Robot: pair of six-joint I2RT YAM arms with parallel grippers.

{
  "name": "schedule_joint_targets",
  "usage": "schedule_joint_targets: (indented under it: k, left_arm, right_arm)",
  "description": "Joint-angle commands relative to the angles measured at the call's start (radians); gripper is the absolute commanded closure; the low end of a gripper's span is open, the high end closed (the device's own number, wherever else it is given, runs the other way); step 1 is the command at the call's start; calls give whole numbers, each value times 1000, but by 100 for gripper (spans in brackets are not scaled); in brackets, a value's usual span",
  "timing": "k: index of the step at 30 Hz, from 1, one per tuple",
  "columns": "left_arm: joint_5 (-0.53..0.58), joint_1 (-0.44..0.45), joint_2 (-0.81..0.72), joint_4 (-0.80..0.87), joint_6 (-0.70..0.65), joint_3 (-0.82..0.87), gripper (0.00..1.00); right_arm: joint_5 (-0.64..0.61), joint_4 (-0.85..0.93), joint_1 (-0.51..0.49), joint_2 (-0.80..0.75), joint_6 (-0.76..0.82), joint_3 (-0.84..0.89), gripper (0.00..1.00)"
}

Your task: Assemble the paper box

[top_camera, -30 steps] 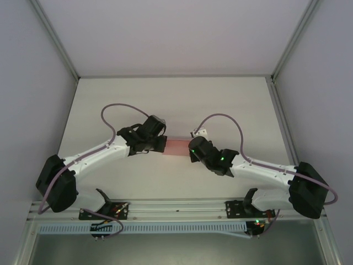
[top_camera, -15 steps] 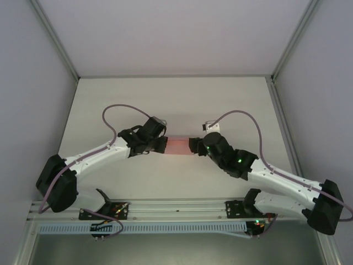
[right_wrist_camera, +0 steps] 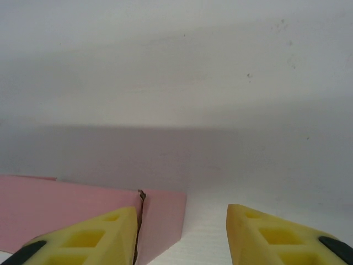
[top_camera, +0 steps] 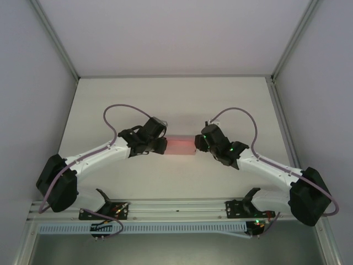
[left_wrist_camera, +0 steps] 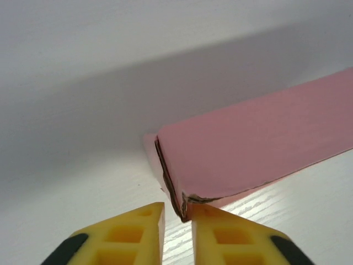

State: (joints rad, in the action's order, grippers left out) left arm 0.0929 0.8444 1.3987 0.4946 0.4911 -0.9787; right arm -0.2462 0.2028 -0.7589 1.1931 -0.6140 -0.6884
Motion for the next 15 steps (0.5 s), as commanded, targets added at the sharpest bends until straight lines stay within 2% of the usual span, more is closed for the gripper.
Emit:
schedule_joint_targets:
  k: [1,2,5,8,10,12,13,15]
  left_arm:
    - [-23,9,-15,40,-29,-7,77]
    - [-33,10,-27,41,-35,-8,77]
    - [-55,9,-65,50,-36,-9,62]
    - [-62,7,-99,60,-24,-21,39]
    - [-59,-6,-113,73,4,-30,28]
    - [-60,-38,-119,71,36,-27,7]
    - [-63,-60,-122,55,48,-21,2]
    - [-96,-118,-117,7,71,1,0]
  right_arm:
    - [33,4,2,10,-42,77,54]
    - [40,-4,3,10,-43,95,55]
    - [43,-3,2,14,-55,124,55]
    - [32,2,3,30,-62,140,56]
    - [33,13,3,47,-68,140,56]
    - [33,21,0,57,-67,141,57]
    - [30,24,2,61,-68,139,57]
    - [25,27,1,60,-65,139,57]
